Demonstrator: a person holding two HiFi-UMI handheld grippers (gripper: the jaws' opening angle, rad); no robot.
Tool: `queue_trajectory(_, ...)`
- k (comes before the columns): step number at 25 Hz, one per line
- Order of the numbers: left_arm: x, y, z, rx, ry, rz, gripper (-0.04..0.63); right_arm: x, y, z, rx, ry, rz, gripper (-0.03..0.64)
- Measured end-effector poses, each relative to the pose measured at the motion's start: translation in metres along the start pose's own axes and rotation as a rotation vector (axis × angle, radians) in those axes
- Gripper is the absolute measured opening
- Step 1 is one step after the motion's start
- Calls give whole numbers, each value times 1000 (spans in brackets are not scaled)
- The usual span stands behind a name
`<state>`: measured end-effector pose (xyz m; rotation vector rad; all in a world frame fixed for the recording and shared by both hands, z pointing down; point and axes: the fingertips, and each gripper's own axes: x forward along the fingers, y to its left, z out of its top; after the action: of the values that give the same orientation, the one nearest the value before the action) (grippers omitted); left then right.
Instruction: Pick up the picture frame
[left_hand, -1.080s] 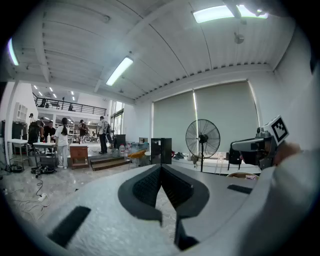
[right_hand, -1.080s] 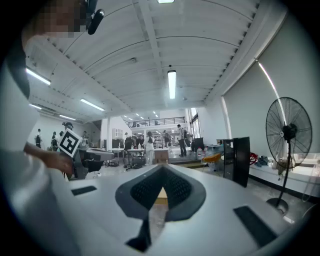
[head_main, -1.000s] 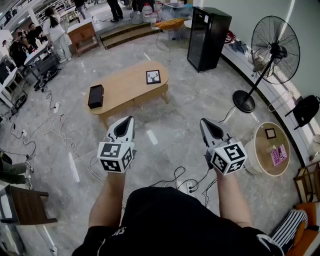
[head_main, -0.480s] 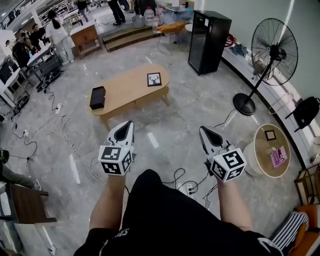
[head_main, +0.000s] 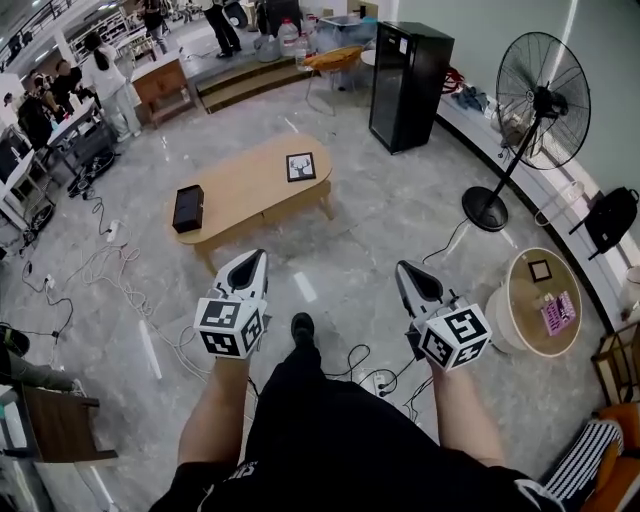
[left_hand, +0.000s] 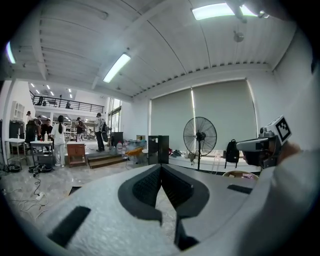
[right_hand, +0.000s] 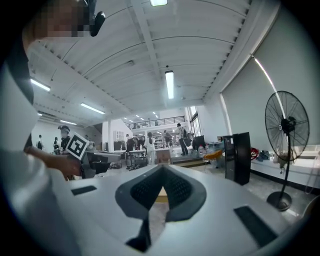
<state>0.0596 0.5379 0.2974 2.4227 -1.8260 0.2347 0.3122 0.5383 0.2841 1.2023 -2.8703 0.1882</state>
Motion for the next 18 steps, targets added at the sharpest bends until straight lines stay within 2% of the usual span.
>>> queue_trajectory(8,65,31,2,-71,-10,-43,10,61,-31,-7,-4,53,2,5)
queue_trajectory(18,192,134,4,-131,-1,-81,10,203,-80,-3,-37,144,-38,5)
